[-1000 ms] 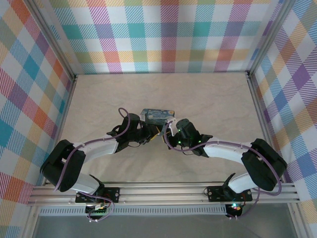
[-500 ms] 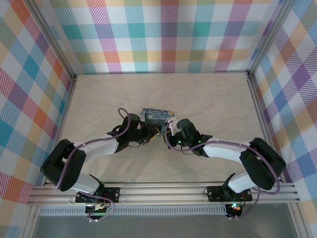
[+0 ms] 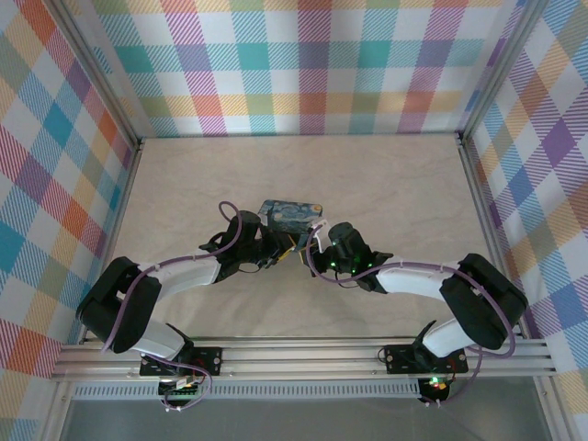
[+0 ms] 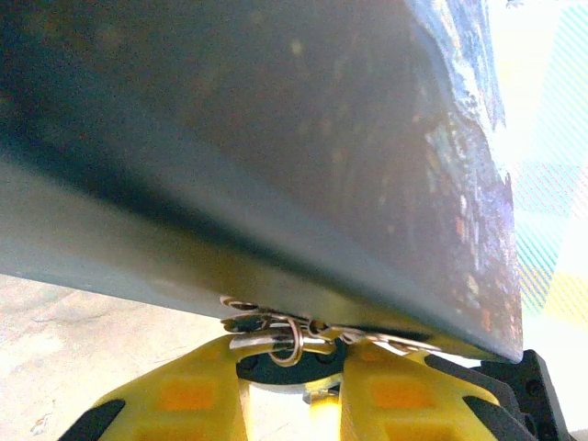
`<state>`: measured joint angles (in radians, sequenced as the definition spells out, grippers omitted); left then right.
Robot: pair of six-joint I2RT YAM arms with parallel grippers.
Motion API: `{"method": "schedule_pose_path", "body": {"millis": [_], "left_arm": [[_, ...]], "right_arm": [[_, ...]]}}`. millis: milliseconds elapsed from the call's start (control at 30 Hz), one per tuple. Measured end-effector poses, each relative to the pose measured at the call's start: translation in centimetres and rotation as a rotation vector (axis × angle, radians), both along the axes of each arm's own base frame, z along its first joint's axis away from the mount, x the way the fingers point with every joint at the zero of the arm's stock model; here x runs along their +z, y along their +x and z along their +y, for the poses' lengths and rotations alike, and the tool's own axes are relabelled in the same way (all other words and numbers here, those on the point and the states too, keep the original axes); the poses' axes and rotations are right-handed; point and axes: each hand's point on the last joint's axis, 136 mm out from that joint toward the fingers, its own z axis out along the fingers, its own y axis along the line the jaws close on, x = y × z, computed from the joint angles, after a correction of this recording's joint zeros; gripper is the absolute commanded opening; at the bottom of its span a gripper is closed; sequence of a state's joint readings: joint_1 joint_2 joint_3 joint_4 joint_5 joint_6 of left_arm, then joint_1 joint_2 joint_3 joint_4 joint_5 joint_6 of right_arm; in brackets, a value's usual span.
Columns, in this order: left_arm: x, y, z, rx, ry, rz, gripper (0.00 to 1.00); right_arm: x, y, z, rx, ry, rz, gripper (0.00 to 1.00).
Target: Unlock a padlock with a key
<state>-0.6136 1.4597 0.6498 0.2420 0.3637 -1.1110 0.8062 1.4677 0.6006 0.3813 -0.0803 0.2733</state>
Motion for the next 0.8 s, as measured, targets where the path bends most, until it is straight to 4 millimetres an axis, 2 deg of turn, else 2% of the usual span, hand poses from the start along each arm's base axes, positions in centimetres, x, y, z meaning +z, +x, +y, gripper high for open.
{"method": "schedule_pose_path", "body": {"millis": [800], "left_arm": [[-0.38, 0.36, 0.36, 0.039, 0.012, 0.012, 0.15]], "right_arm": [[-0.56, 0.32, 0.47, 0.003, 0.022, 0.013, 0.0]]}}
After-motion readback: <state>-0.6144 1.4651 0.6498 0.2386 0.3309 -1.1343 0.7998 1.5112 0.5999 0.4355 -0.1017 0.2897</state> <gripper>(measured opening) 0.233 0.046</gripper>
